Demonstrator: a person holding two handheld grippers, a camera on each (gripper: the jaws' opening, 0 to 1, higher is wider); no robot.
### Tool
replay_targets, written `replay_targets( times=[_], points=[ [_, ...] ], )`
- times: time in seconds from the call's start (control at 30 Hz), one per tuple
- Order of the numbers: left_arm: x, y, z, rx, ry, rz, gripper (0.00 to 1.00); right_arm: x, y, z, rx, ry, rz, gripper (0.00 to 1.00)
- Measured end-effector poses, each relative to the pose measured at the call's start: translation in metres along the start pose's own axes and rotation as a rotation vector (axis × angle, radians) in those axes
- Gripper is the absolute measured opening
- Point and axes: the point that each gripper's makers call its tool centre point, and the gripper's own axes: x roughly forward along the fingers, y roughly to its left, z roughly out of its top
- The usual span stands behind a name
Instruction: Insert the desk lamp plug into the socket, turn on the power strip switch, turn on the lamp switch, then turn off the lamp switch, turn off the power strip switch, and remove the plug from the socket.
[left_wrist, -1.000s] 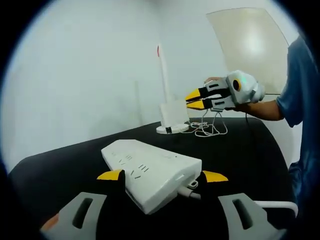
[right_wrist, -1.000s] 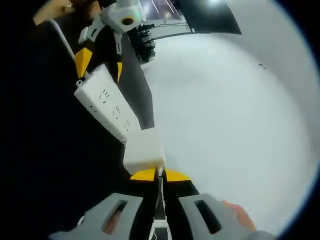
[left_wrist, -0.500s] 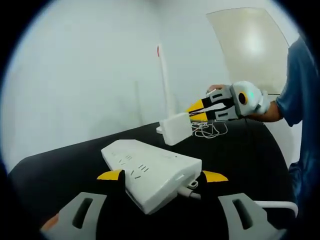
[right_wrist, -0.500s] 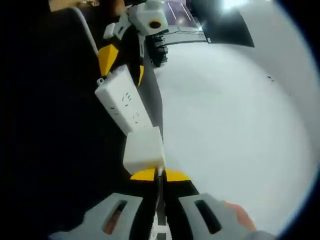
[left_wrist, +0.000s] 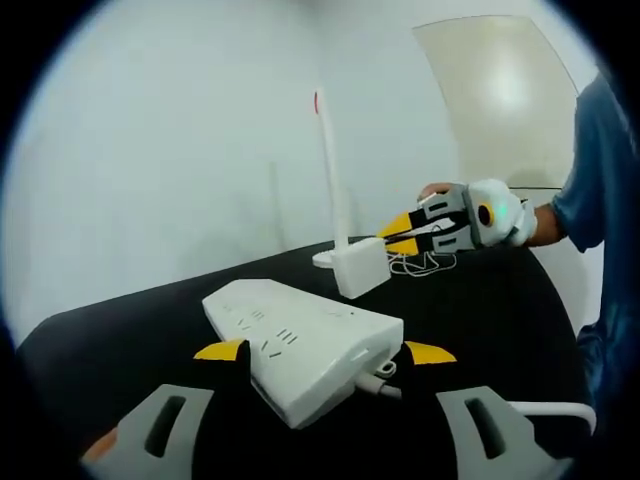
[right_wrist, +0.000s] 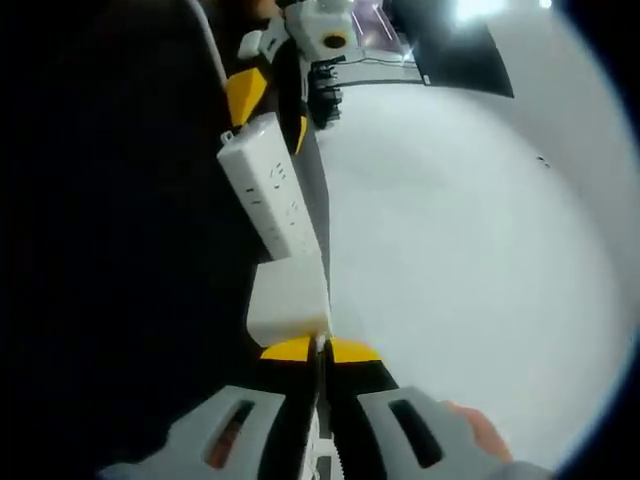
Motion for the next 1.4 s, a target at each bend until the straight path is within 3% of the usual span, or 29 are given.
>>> replay_targets(
  times=[0.43, 0.87, 1.17, 1.4],
  points=[
    [0.000, 0.001, 0.000, 0.001, 0.000, 0.001, 0.58, -0.010, 0.010, -0.003, -0.017, -0.002, 0.013, 0.07],
    [0.000, 0.002, 0.000, 0.002, 0.001, 0.002, 0.58, -0.016, 0.029, -0.013, -0.036, 0.004, 0.086, 0.10],
    [0.000, 0.002, 0.000, 0.002, 0.001, 0.002, 0.58, -0.013, 0.034, -0.019, 0.040, 0.001, 0.193, 0.12],
    [0.000, 0.002, 0.000, 0.003, 0.001, 0.003, 0.58, -0.009, 0.035, -0.023, 0.214, 0.005, 0.309, 0.14]
  ],
)
